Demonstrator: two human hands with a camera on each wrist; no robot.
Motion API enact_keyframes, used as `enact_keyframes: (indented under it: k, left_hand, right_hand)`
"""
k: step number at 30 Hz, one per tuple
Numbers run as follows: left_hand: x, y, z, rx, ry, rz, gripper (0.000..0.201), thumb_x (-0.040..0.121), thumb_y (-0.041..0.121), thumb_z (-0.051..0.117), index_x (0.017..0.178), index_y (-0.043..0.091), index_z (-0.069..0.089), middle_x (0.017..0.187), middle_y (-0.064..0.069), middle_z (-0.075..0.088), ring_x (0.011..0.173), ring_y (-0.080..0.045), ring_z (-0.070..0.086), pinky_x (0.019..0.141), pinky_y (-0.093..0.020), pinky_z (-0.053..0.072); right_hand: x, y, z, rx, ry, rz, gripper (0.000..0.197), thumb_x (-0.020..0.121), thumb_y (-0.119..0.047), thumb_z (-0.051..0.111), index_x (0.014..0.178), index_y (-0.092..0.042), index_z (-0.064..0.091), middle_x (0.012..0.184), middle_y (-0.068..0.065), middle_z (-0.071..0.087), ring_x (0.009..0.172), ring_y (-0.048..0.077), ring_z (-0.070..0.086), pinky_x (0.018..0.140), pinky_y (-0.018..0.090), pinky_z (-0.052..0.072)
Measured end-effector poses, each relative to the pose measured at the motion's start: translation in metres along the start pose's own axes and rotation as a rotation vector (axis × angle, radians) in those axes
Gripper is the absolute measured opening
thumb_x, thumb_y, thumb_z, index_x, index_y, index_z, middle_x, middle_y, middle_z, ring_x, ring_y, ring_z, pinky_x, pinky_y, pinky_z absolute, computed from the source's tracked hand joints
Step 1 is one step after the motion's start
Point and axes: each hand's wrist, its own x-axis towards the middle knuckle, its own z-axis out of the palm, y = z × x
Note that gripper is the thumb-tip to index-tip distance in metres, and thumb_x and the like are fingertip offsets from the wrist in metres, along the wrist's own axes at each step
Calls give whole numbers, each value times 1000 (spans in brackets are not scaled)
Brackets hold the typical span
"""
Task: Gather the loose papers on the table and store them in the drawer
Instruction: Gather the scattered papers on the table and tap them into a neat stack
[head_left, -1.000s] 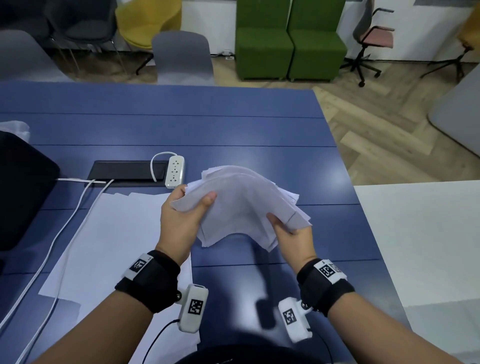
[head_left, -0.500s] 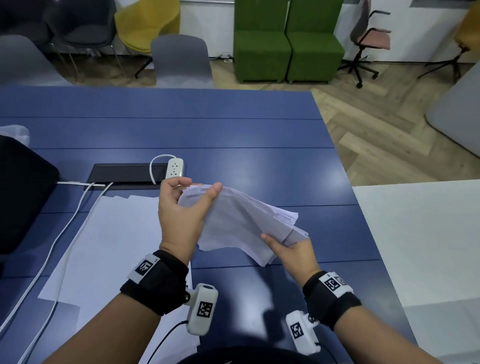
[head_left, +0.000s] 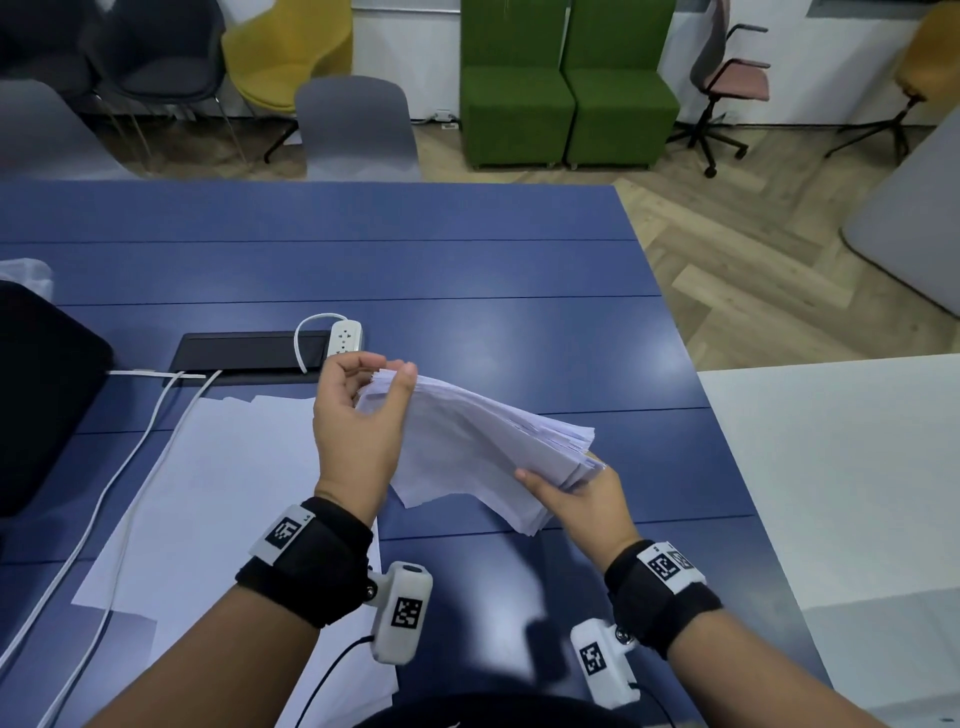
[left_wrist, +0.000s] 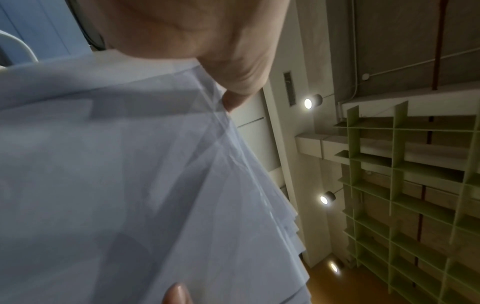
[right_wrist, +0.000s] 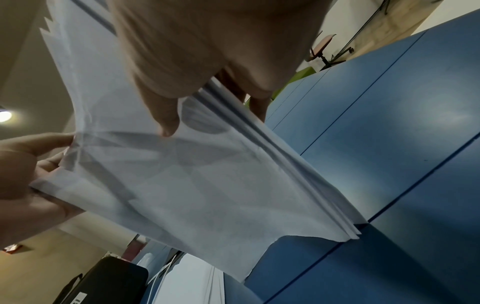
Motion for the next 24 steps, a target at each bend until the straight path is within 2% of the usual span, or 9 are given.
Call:
enact_keyframes:
  k: [3,7,9,10,12,15,18,21,24]
  left_hand:
    - [5,1,-1,-69,12,-73,16,93,28,79,99,30,64,108,2,79,107,-13,71,104,-43,53]
    - [2,3,-1,42,-29,-15,22,92,29,84,103,26,66,102,23,71,106,0,66,104,-34,52]
    - [1,9,-5,116,-62,24,27,90,33,85,107,23,66,105,22,73,110,-1,65,106,-32,51]
    - [1,11,-8,188,-86,74,29,91,38,84,110,25,66,113,18,73,118,-5,65,110,-34,48]
    - [-3,19,-13,506,-163,368,38,94,53,73,124,30,66,139,10,66,142,-14,54,125,-50,31]
    - [-28,25,-2,969,-441,800,70,97,73,50,148,25,59,162,1,51,158,-22,36,126,-70,10]
    - [-62,17,18,1125,-670,831,84,99,77,38,161,20,45,171,-3,39,163,-24,25,123,-76,8]
    - [-77,12,30,1118,-686,863,89,100,74,41,165,15,36,174,-4,32,165,-25,19,124,-75,9]
    - [-90,16,40,1108,-700,835,95,98,75,43,166,10,32,174,-6,32,165,-26,18,124,-74,11]
  right_hand:
    - [-1,-1,1,1,-8,0,40,77,-28,90,115,-20,77,109,-3,82,105,17,77,98,50,60]
    - [0,-3,2,-1,-25,7,49,73,-37,90,116,-19,77,110,-2,82,107,18,77,99,49,60]
    - [1,-3,1,-10,-24,0,44,77,-30,90,117,-18,77,112,-2,81,109,16,76,100,46,59]
    - [3,-2,1,-16,-17,0,38,80,-23,90,116,-18,77,112,-3,82,108,13,76,101,44,59]
    - [4,-2,-1,-19,-9,8,30,84,-8,87,111,-19,79,109,-4,82,102,8,76,100,39,59]
    - [4,-2,-1,-29,-12,9,27,83,-5,86,107,-14,81,106,-1,83,99,11,76,97,40,60]
    - [3,-3,1,30,-29,1,29,82,4,84,110,-4,79,107,2,82,97,8,75,91,32,59]
    - [1,-12,0,32,-48,22,22,86,7,80,103,-6,78,93,-7,82,87,4,73,79,21,57]
    - [2,-15,-3,-32,-81,-7,31,86,11,75,79,-19,69,67,-21,73,65,-9,65,65,8,49]
